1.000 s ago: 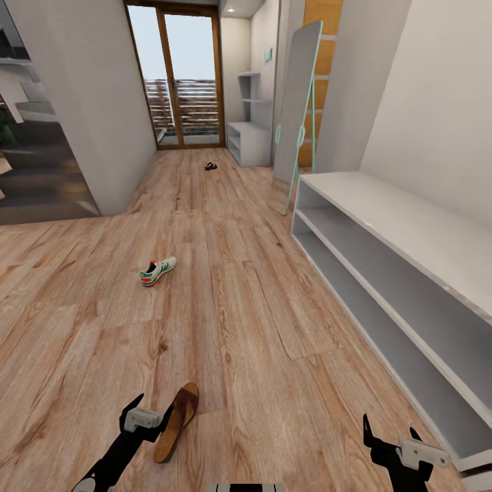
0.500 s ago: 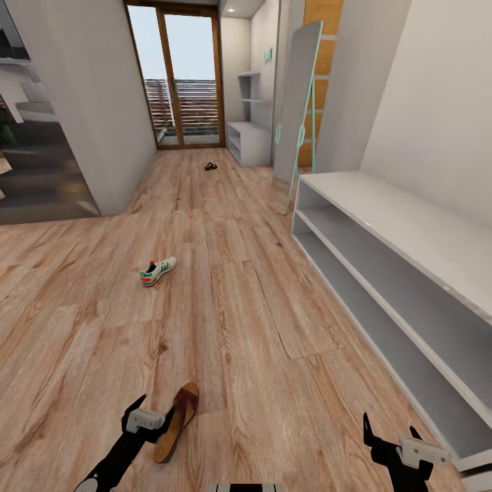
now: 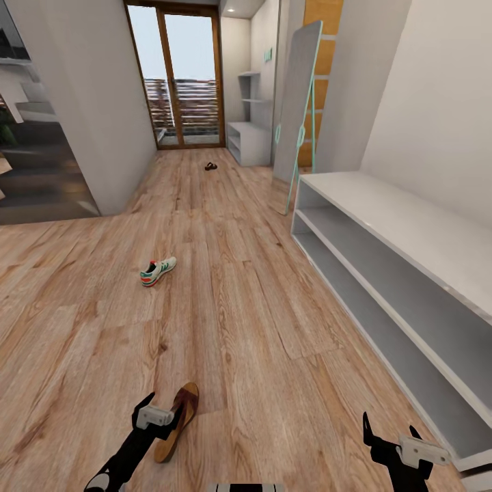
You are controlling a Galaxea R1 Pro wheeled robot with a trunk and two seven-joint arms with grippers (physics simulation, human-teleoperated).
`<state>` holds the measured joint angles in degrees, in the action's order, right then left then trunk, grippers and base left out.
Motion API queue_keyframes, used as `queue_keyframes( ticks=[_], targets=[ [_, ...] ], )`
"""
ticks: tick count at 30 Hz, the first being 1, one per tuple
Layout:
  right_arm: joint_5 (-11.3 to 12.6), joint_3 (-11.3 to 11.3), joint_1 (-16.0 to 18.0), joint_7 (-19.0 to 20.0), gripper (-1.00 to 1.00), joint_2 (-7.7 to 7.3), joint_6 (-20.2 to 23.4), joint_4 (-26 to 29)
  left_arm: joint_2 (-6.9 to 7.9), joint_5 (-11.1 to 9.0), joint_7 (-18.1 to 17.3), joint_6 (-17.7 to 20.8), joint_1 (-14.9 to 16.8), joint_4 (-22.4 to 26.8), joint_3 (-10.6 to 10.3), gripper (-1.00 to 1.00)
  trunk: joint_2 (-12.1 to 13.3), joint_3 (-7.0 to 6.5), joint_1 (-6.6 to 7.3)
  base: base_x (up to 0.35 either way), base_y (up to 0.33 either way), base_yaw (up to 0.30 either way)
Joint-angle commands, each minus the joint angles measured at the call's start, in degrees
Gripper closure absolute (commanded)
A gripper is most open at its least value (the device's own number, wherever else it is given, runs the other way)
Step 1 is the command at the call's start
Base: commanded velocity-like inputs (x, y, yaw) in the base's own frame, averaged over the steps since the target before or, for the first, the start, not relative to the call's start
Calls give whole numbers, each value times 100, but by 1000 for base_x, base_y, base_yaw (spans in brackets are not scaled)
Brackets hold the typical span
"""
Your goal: Pick up the two gym shoes and the two sandals from the corridor floor and place them onto the hallstand (shoe rack) in the corridor, making sure they are on the rack and not on the floor. Arrange them so the two gym shoes are next to each other and the two sandals are next to each other.
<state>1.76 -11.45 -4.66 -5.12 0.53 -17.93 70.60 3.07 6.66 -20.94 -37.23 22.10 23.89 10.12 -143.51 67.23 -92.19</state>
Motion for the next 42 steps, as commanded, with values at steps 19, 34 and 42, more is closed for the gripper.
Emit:
queue_keyframes(
  ticks=[19, 34, 42],
  targets=[
    [0, 1, 4, -9, -100, 0, 5, -45, -26, -158, 7, -12, 22, -81, 39, -100, 0, 35, 0, 0, 0, 0],
    [0, 4, -5, -9, -100, 0, 3, 20, 15, -262, 10, -14, 24, -102, 63, -100, 0, 159, 0, 0, 0, 0],
    [4, 13, -133, -4, -100, 3, -5, 227, 29, -443, 6, -17, 23, -109, 60, -100, 0, 230, 0, 0, 0, 0]
  ],
)
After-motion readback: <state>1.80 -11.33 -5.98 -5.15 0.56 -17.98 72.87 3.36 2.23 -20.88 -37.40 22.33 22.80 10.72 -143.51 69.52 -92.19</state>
